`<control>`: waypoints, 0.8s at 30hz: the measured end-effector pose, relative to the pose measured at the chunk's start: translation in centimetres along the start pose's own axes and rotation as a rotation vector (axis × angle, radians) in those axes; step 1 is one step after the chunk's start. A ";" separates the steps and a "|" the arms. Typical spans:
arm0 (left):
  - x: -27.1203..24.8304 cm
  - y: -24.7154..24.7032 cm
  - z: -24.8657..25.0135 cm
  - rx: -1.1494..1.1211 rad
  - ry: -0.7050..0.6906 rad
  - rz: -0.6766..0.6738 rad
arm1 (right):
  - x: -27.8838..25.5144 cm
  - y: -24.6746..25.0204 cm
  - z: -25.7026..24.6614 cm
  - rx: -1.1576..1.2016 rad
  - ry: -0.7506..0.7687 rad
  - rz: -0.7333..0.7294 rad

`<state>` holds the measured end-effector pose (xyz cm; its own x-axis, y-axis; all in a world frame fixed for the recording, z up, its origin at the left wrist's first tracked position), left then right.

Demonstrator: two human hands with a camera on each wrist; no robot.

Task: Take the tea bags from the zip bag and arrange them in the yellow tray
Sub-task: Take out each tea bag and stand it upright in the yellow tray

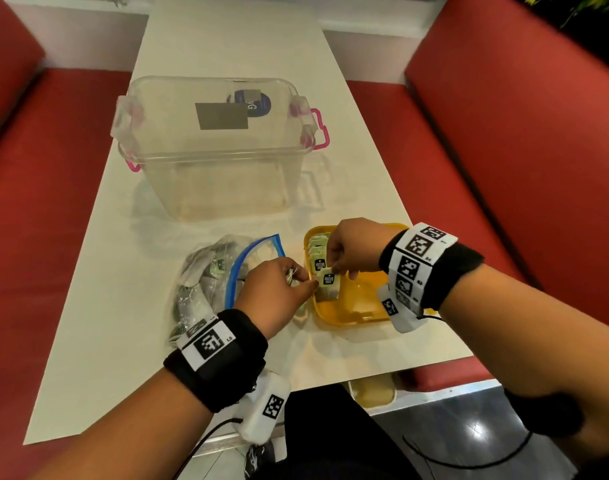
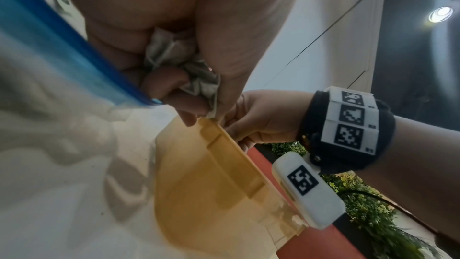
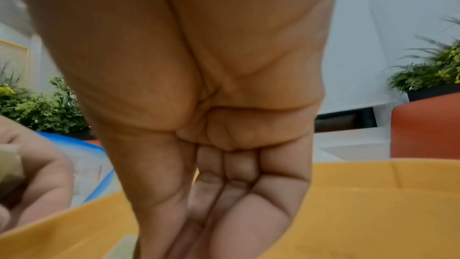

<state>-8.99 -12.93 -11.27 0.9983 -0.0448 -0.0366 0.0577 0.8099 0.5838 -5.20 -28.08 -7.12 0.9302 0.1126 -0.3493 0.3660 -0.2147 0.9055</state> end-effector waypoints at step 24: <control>-0.5 2.3 0.6 -0.705 0.401 -0.047 | -4.9 4.3 -3.9 0.237 0.178 0.327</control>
<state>-9.34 -11.42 -9.43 0.9100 0.0167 -0.4142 -0.0498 0.9964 -0.0692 -8.32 -25.76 -0.54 0.9866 0.1626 0.0126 0.0681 -0.4813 0.8739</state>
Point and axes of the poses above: each hand's wrist, its own x-axis towards the middle knuckle, its own y-axis out of the back of the hand, z = x × y, the point moved 4 cm from there along x, towards the middle knuckle, and after that the axes turned 14 degrees about z, right-handed, at the moved point
